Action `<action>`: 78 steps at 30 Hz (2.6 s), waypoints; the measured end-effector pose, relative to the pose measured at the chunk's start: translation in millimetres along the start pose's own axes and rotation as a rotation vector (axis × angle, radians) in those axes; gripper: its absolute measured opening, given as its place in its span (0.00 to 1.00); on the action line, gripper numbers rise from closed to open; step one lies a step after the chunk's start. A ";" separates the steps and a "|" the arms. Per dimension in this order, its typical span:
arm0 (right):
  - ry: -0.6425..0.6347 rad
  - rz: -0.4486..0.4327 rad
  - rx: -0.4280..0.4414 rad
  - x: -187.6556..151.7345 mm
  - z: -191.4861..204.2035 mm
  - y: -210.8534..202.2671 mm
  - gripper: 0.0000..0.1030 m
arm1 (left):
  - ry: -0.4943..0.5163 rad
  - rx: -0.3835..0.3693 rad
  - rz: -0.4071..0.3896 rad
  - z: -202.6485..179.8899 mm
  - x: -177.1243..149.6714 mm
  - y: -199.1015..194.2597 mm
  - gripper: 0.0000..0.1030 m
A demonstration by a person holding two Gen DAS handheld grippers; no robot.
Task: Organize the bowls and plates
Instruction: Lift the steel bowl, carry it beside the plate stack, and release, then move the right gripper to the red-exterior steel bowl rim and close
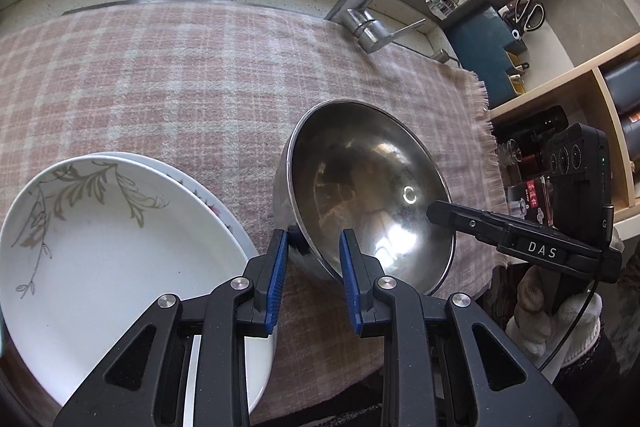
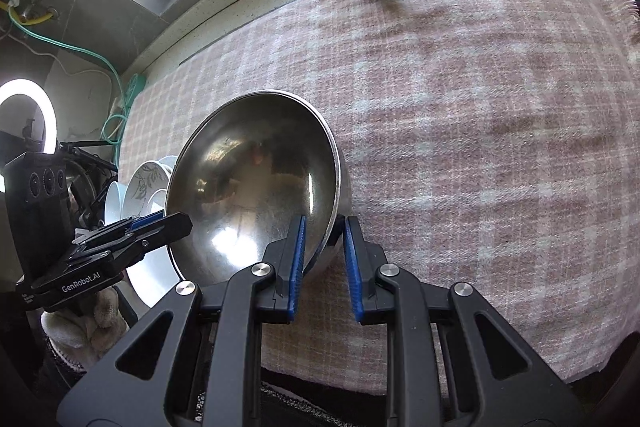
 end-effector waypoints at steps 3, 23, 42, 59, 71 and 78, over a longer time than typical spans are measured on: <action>0.009 0.000 0.004 -2.9 -1.3 -0.7 0.20 | 0.015 0.011 0.004 -1.5 -3.5 1.9 0.22; 0.031 -0.066 -0.026 -4.8 -3.0 -23.3 0.44 | 0.015 0.027 0.016 2.0 -14.0 -0.5 0.22; -0.023 -0.194 -0.007 8.6 54.7 -63.2 0.78 | 0.007 0.015 -0.117 10.6 -20.3 -71.5 0.46; -0.276 -0.175 0.099 15.5 202.8 -54.7 0.80 | -0.218 0.116 -0.386 107.3 -64.0 -202.5 0.47; -0.522 -0.145 0.179 5.6 325.7 -34.8 0.80 | -0.395 0.205 -0.530 166.5 -119.5 -266.1 0.47; -0.706 -0.079 0.234 -19.4 397.9 -14.0 0.80 | -0.512 0.225 -0.593 196.3 -155.7 -284.1 0.47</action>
Point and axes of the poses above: each gripper's, at about its wrist camera, not at the fingertips, and y roughly the way its jaws point, z to its left, x to its top, the point moved 3 cm from there along y, roughly the way its jaws point, and after that the axes turned 15 degrees about -x, right-handed, at the moved point
